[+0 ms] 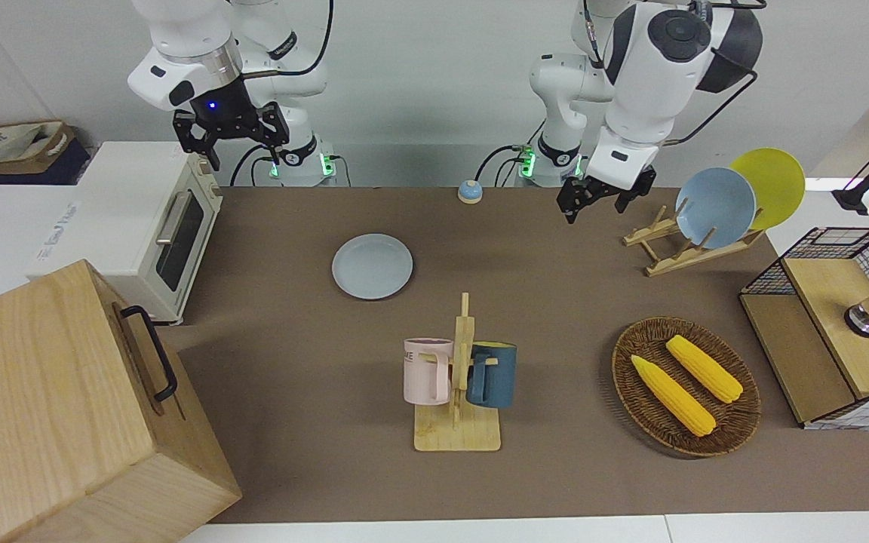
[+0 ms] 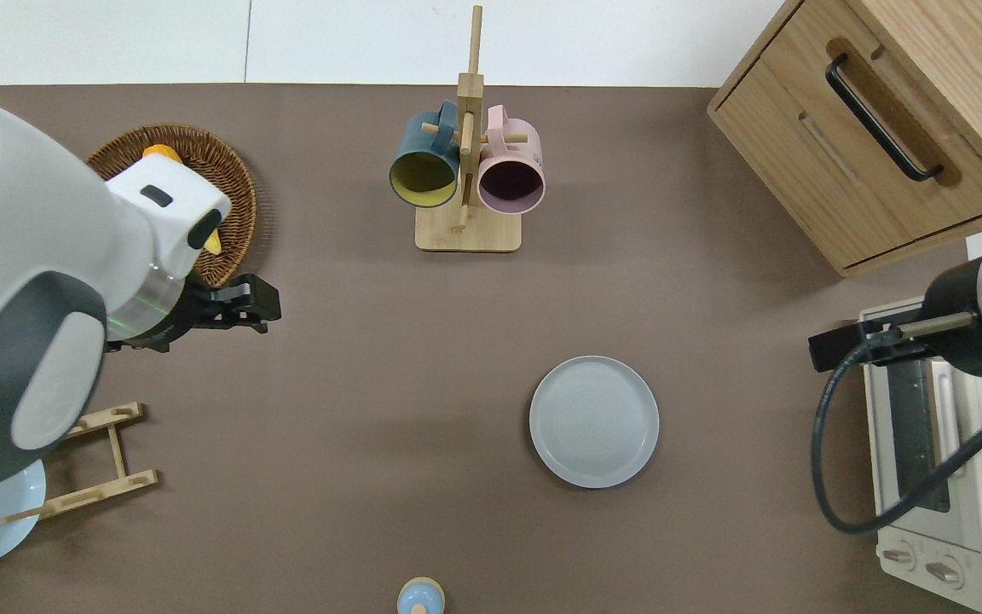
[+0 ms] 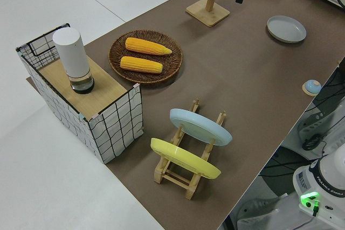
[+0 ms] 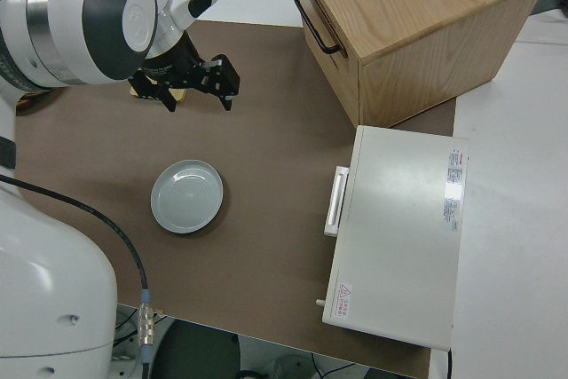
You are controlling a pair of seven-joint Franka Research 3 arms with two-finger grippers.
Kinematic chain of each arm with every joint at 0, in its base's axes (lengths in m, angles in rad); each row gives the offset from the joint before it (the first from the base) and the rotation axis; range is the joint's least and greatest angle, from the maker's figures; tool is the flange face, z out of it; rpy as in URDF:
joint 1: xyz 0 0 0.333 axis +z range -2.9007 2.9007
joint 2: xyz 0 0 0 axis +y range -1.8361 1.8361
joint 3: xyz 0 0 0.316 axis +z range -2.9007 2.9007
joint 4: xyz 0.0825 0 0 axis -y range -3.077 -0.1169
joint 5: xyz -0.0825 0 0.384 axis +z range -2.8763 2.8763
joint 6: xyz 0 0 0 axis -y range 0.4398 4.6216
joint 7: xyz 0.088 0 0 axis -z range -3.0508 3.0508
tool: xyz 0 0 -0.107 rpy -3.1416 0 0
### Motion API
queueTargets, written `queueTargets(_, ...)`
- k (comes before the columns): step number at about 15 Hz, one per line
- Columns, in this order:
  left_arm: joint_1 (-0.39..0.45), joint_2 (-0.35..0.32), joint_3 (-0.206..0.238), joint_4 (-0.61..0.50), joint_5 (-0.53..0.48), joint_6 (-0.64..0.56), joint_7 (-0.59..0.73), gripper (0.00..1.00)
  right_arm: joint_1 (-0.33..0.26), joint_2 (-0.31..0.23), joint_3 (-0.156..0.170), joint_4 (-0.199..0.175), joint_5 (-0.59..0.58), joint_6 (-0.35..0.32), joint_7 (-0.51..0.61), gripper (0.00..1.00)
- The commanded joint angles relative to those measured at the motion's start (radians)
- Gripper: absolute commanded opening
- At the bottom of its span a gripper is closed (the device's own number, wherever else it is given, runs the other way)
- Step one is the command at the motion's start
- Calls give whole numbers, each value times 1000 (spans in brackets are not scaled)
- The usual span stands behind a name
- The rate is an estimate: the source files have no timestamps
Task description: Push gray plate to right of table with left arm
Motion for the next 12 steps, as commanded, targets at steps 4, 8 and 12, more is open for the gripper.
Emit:
queueTargets(4,150,2,-11,50,-21,-58,274,1000,-20,-3,17,9,4,-16,13,983)
queueTargets(8,181,1,-10,62,-27,-65,293,1000,-20,-3,17,9,4,-16,13,983)
queueTargets(12,192,2,-13,64,-16,-66,305,1000,-20,-3,17,9,6,-16,13,983)
